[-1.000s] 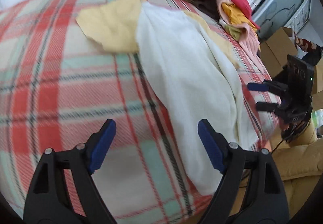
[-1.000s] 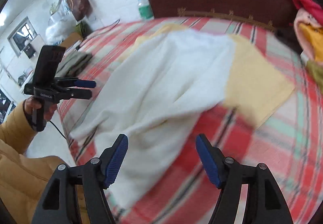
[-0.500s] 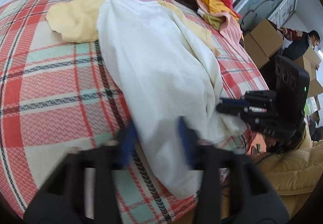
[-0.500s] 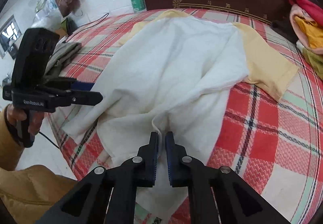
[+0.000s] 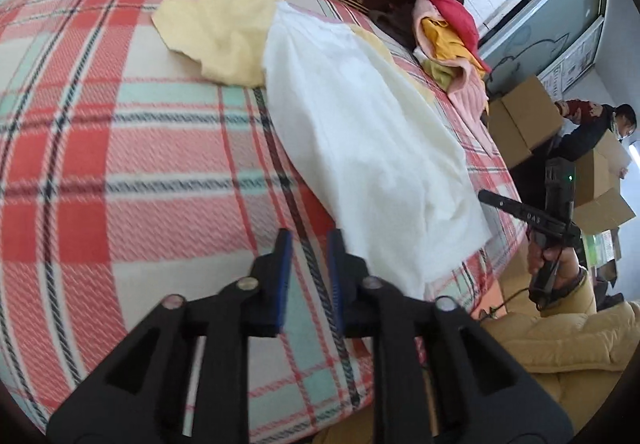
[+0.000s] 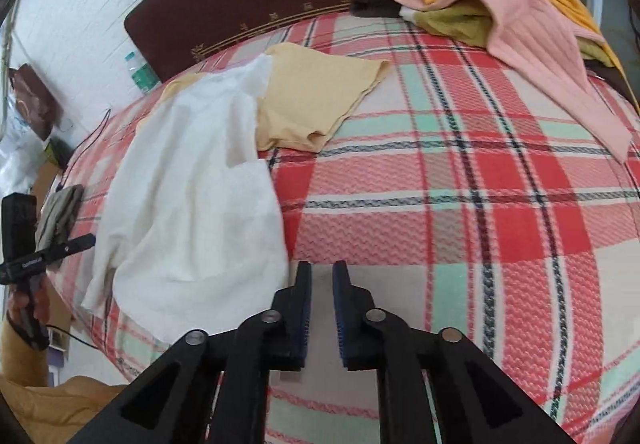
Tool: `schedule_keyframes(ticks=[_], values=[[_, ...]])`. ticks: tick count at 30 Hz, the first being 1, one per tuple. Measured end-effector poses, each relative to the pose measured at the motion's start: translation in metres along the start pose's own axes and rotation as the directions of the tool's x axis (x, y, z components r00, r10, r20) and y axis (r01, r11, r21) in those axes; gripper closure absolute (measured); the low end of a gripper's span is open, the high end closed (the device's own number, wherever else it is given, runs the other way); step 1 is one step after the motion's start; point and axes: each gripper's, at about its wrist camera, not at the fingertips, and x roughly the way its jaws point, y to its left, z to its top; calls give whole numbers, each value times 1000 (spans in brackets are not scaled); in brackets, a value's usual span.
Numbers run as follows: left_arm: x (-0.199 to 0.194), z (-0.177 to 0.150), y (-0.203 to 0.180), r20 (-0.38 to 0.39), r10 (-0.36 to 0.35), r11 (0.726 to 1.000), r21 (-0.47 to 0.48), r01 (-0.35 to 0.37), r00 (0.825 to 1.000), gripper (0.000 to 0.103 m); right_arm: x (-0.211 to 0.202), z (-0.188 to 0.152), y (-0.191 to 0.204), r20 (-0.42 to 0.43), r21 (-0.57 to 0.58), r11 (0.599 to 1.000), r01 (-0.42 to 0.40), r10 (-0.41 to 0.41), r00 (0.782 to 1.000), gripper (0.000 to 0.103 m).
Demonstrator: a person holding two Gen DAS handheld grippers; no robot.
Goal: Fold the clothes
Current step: 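Grasp the T-shirt hem with the right gripper and pull it flat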
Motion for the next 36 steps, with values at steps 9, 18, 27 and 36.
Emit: schedule_keyframes(ticks=[9, 18, 27, 36], values=[[31, 0, -32, -32, -14, 997, 79, 17, 999, 37, 19, -6, 97, -81, -389, 904, -177, 157, 984, 53], [26, 23, -26, -57, 74, 995, 67, -71, 996, 95, 70, -23, 179, -116, -663, 731, -164, 117, 986, 52], [1, 17, -16, -42, -14, 999, 40, 16, 999, 92, 89, -4, 158, -166, -638, 748, -182, 97, 981, 98], [9, -10, -21, -76, -71, 997, 25, 73, 995, 13, 41, 19, 94, -209, -335, 854, -398, 345, 915, 99]])
